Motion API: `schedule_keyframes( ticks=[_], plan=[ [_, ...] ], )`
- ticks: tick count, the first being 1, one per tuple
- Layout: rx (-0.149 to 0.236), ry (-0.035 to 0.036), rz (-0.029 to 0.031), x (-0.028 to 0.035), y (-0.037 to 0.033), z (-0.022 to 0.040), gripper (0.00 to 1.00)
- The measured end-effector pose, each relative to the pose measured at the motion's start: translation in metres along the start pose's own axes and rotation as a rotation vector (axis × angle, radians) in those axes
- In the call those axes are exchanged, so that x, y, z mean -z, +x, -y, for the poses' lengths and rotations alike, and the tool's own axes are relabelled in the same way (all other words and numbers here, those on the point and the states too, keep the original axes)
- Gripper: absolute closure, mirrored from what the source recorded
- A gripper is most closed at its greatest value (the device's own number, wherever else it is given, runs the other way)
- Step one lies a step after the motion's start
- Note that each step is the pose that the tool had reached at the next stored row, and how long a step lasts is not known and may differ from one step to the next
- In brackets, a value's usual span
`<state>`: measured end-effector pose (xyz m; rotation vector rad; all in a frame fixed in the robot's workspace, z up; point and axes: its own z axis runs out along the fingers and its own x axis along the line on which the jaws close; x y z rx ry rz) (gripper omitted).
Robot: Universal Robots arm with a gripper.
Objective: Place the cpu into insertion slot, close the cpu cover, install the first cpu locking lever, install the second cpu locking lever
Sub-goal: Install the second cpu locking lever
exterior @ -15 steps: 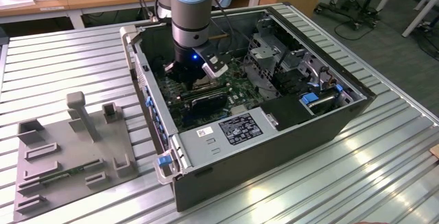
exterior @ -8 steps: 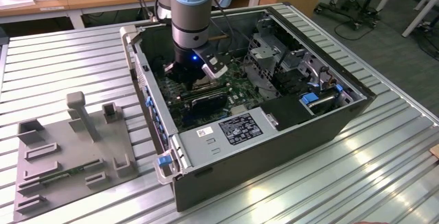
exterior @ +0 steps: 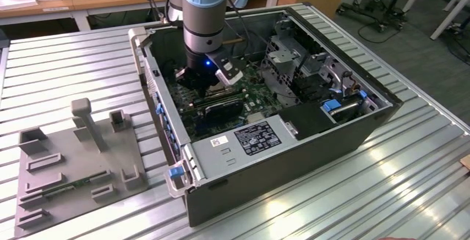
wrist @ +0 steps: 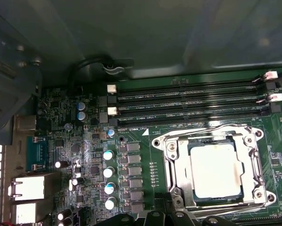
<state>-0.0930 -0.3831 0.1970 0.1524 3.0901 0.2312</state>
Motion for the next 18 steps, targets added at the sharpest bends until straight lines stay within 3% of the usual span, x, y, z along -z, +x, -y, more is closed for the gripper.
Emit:
schedule_keyframes(
  ticks=[4, 9, 18],
  plan=[
    [0.000, 0.0011, 0.0003, -0.0003, 0.0001, 0.0000, 0.89],
    [0.001, 0.0125, 0.0014, -0.0003, 0.0001, 0.0000, 0.89],
    [0.001, 0.0120, 0.0013, -0.0005, 0.0003, 0.0001, 0.89]
  ],
)
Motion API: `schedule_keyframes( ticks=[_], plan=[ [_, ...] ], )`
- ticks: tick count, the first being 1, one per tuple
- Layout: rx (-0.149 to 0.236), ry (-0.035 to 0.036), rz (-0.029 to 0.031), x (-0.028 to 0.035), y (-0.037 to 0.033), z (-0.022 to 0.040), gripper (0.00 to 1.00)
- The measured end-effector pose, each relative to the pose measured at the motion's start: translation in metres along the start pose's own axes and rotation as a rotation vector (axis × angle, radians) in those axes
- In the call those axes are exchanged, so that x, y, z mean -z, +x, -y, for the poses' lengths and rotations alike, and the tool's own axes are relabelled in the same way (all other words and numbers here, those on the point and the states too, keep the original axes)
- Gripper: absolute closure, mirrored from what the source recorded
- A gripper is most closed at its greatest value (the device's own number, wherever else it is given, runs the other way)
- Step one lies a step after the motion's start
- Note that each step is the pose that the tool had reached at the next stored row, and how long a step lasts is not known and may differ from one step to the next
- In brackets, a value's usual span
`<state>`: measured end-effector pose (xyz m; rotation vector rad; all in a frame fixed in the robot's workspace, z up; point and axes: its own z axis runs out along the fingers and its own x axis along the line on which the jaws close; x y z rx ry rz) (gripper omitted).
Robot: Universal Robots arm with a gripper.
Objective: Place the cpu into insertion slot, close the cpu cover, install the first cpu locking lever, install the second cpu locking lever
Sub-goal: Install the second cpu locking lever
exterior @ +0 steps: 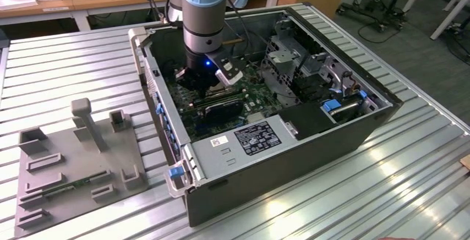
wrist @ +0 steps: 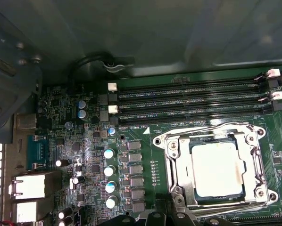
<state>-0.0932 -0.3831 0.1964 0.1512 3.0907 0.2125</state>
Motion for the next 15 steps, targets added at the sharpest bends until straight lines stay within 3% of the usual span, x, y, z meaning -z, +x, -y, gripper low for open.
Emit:
schedule_keyframes(
  ticks=[6, 9, 15],
  plan=[
    [0.000, -0.0056, -0.0005, 0.0000, 0.0000, 0.0000, 0.89],
    [-0.001, -0.0158, -0.0014, 0.0000, 0.0000, 0.0000, 0.89],
    [-0.001, -0.0184, -0.0017, -0.0016, 0.0001, 0.0002, 0.89]
  ],
)
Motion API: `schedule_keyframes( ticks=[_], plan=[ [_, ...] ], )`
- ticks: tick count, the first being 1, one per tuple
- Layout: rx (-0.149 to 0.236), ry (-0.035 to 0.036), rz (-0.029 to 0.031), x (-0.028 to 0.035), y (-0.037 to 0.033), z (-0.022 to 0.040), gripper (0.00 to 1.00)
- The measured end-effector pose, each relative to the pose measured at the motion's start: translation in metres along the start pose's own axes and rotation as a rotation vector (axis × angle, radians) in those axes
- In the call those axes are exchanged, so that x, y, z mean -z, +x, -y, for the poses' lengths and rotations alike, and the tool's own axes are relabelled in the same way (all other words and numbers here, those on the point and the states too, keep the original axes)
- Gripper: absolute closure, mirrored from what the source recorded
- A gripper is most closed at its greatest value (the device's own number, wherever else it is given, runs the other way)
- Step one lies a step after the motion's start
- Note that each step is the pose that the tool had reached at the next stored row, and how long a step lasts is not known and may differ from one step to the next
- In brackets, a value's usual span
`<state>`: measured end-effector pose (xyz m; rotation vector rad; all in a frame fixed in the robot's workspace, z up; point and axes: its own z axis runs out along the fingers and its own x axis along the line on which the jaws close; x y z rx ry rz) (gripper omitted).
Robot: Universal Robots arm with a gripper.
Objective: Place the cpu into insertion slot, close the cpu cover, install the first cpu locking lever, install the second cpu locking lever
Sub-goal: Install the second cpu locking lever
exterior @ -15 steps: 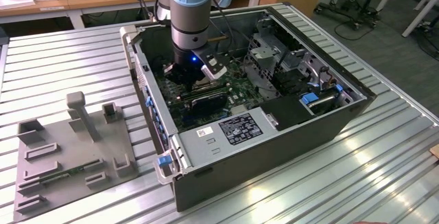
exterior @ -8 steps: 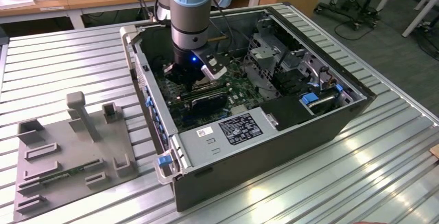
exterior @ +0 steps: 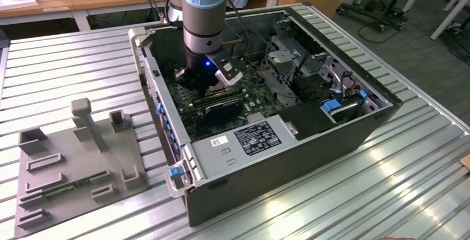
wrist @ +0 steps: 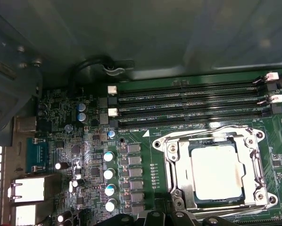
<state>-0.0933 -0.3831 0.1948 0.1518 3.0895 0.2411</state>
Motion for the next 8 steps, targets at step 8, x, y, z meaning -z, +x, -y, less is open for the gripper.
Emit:
schedule_keyframes(
  ticks=[8],
  plan=[
    [0.000, 0.0089, 0.0009, -0.0022, 0.0002, 0.0002, 0.89]
  ],
)
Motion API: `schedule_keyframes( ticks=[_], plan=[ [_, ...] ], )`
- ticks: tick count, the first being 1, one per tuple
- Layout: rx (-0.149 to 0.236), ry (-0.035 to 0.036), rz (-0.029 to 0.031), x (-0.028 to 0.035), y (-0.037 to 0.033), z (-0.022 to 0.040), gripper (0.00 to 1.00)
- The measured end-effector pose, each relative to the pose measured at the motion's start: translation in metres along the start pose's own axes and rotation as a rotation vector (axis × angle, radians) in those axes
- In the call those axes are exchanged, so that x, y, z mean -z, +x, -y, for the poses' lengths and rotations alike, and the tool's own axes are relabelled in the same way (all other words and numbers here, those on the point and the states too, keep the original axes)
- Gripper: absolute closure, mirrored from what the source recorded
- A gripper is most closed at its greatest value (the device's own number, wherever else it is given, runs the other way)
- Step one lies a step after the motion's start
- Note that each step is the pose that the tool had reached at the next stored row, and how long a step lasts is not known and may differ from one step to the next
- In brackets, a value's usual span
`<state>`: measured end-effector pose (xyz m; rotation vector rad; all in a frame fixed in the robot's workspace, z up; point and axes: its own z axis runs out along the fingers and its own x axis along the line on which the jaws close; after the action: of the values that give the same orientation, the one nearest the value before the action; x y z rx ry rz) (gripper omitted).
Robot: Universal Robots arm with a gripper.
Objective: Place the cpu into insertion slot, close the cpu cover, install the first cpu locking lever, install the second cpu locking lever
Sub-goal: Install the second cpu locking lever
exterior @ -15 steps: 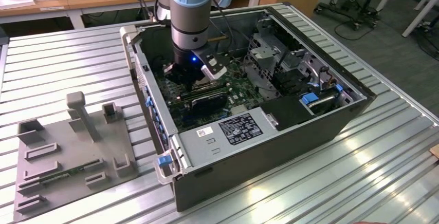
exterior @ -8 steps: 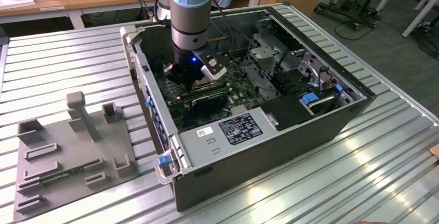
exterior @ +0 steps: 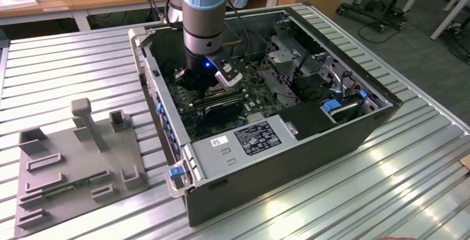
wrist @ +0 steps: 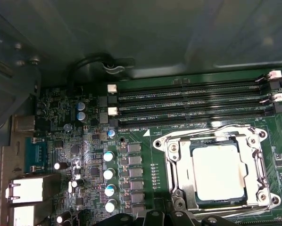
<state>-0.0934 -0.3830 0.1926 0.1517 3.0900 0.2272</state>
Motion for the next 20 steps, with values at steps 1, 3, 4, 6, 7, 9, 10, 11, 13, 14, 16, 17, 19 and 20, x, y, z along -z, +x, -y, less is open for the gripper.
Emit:
schedule_keyframes(
  ticks=[1, 3, 4, 6, 7, 9, 10, 11, 13, 14, 16, 17, 19, 20],
  plan=[
    [0.000, 0.0068, 0.0007, 0.0000, 0.0000, 0.0000, 0.89],
    [0.001, 0.0207, 0.0019, 0.0000, 0.0000, 0.0000, 0.89],
    [0.002, 0.0236, 0.0007, 0.0000, 0.0001, 0.0000, 0.89],
    [0.002, 0.0244, 0.0004, 0.0001, 0.0001, 0.0000, 0.89],
    [0.002, 0.0245, 0.0003, 0.0001, 0.0001, 0.0000, 0.89],
    [0.002, 0.0246, 0.0003, 0.0002, 0.0001, 0.0000, 0.89],
    [0.002, 0.0246, 0.0004, 0.0002, 0.0001, 0.0000, 0.89],
    [0.002, 0.0246, 0.0005, 0.0006, 0.0001, -0.0001, 0.89],
    [0.002, 0.0260, 0.0026, 0.0026, -0.0002, -0.0003, 0.89],
    [0.002, 0.0265, 0.0021, 0.0053, -0.0002, -0.0006, 0.89],
    [0.002, 0.0256, 0.0022, 0.0080, -0.0003, -0.0012, 0.89],
    [0.002, 0.0256, 0.0023, 0.0098, -0.0003, -0.0015, 0.89],
    [0.002, 0.0256, 0.0023, 0.0135, -0.0005, -0.0021, 0.89],
    [0.002, 0.0256, 0.0023, 0.0156, -0.0005, -0.0024, 0.89]
  ],
)
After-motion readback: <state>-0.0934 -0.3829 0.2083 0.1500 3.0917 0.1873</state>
